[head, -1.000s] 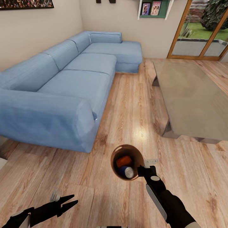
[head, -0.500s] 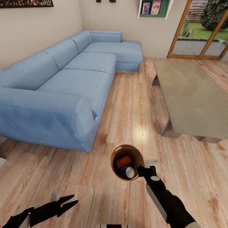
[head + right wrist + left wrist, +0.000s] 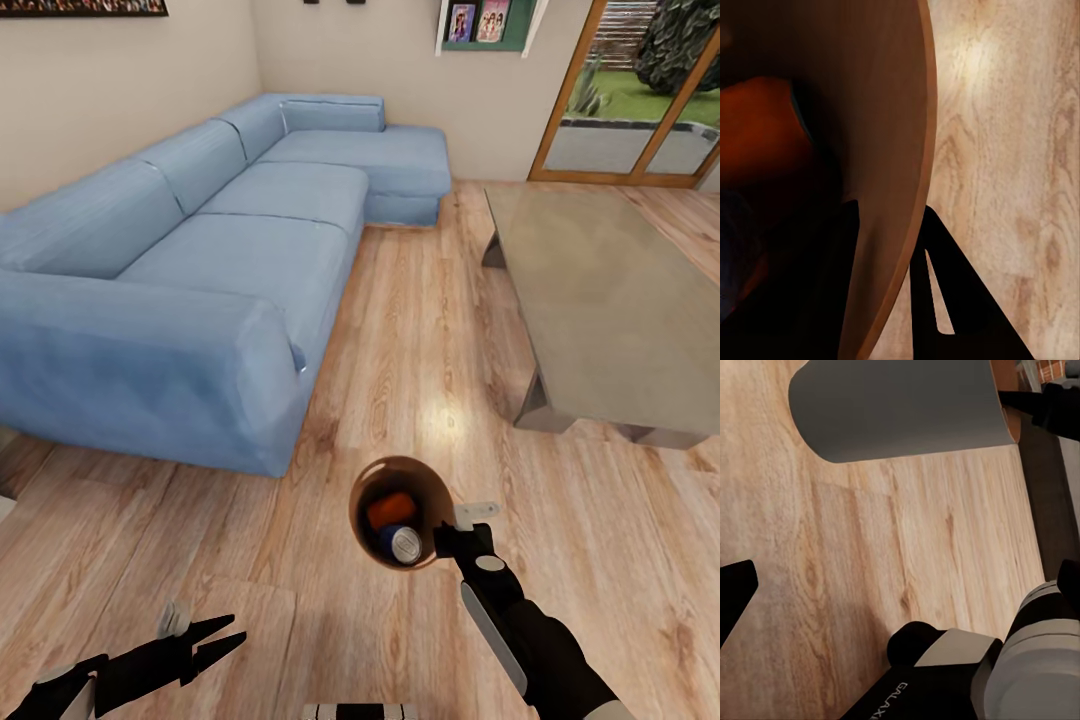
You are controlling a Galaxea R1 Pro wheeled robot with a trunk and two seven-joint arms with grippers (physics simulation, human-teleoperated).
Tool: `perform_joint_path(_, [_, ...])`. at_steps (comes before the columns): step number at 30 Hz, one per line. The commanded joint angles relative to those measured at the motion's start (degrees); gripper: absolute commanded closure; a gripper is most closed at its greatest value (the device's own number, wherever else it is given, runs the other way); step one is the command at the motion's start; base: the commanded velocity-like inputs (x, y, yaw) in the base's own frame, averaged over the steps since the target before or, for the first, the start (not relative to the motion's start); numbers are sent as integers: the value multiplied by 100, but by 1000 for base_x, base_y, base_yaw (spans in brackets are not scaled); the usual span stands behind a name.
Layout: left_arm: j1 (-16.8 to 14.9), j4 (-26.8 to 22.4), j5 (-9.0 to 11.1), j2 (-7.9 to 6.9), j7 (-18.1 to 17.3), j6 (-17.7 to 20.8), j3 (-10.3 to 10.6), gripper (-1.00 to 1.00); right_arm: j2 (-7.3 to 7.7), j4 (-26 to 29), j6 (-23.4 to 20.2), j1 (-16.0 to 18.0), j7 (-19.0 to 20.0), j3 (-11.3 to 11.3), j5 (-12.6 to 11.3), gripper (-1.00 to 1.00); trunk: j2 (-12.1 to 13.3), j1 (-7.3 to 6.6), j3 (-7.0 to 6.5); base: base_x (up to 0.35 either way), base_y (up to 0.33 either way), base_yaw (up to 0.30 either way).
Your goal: Put the three can of soda from the living room inside the tash can in the kitchen.
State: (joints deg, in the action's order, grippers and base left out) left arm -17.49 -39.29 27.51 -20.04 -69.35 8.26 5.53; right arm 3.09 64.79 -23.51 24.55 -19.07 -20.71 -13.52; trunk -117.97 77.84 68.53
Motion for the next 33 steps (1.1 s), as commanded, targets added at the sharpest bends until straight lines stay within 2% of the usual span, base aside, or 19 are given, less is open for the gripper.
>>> perform_joint_path(1, [0, 1, 0, 2, 0, 0, 0, -100, -1, 7, 13, 4, 12, -2, 16, 100, 0, 0, -1, 0, 0, 0])
perform_joint_path(9, [0, 1, 0, 1, 0, 0, 0, -100, -1, 7, 13, 2, 14, -2, 16, 100, 0, 0, 8, 0, 0, 0])
perform_joint_path(25, [0, 0, 0, 0, 0, 0, 0, -100, -1, 7, 13, 2, 16, -3, 16, 100, 0, 0, 119, 0, 0, 0])
perform_joint_path(33, [0, 1, 0, 1, 0, 0, 0, -100, -1, 7, 13, 3, 12, -3, 16, 100, -321, 175, 266, 0, 0, 0])
